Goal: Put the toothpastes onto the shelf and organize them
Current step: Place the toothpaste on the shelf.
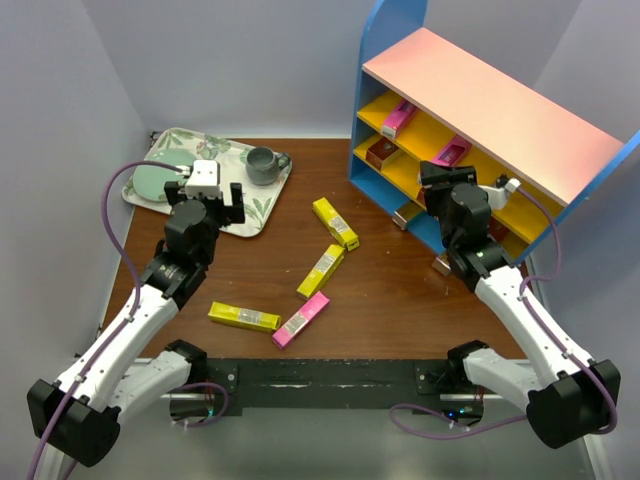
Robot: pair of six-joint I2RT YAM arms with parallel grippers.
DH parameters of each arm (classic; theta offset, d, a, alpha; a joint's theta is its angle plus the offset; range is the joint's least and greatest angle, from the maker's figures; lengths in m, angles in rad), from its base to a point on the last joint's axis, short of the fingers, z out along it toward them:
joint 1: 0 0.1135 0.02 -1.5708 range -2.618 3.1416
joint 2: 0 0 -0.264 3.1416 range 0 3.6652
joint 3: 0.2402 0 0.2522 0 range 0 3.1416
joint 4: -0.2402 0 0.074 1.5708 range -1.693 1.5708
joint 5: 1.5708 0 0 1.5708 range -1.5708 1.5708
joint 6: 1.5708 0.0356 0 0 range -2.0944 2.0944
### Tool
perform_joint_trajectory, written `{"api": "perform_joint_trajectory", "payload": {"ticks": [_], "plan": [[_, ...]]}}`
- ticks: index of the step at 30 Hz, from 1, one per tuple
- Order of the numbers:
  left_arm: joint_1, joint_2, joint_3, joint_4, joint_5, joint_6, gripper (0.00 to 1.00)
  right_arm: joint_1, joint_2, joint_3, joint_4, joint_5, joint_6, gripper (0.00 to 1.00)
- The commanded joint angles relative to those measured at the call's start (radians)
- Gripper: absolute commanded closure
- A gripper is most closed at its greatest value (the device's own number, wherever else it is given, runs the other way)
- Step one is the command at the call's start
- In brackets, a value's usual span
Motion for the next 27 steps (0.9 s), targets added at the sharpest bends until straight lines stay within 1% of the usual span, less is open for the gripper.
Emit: {"api": "perform_joint_trajectory", "payload": {"ticks": [1,6,9,10,11,14,22,25,26,27], "plan": [[0.008,-0.003,0.003,0.043,0.007,-0.018,0.0,-0.009,-0.026,-0.02,0.046,0.036,0.046,0.39],[0.008,-0.001,0.003,0.043,0.009,-0.018,0.0,-0.009,-0.04,-0.021,0.046,0.014,0.022,0.24],[0.008,0.0,0.003,0.043,0.009,-0.018,0.0,-0.009,-0.046,-0.014,0.035,-0.01,-0.033,0.1],[0.008,0.0,0.003,0.043,0.01,-0.018,0.0,-0.008,-0.048,-0.002,0.03,-0.036,-0.053,0.03],[0.008,0.0,0.003,0.043,0.012,-0.018,0.0,-0.009,-0.051,0.003,0.013,-0.05,-0.09,0.02],[0.008,0.0,0.003,0.043,0.013,-0.018,0.0,-0.008,-0.069,0.009,-0.01,-0.099,-0.144,0.02],[0.008,-0.001,0.004,0.04,0.015,-0.017,0.0,-0.011,-0.175,0.003,-0.232,-0.207,-0.276,0.02],[0.008,-0.001,0.004,0.04,0.016,-0.017,0.0,-0.009,-0.21,0.014,-0.327,-0.259,-0.374,0.02],[0.008,-0.003,0.006,0.04,0.016,-0.018,0.0,-0.009,-0.23,0.02,-0.37,-0.277,-0.441,0.02],[0.008,-0.003,0.004,0.04,0.018,-0.018,0.0,-0.009,-0.235,0.028,-0.391,-0.323,-0.477,0.02]]}}
